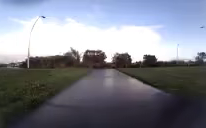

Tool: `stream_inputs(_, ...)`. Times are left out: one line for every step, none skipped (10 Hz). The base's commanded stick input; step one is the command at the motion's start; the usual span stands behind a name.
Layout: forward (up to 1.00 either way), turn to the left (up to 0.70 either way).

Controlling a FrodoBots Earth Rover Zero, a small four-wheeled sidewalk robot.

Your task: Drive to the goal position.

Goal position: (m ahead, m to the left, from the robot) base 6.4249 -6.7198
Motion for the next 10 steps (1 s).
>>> stream_inputs(0.45,0.00)
stream_inputs(0.45,0.00)
stream_inputs(0.45,0.00)
stream_inputs(0.45,0.00)
stream_inputs(0.45,0.00)
stream_inputs(0.45,0.00)
stream_inputs(0.45,0.00)
stream_inputs(0.45,0.00)
stream_inputs(0.45,0.09)
stream_inputs(0.45,0.27)
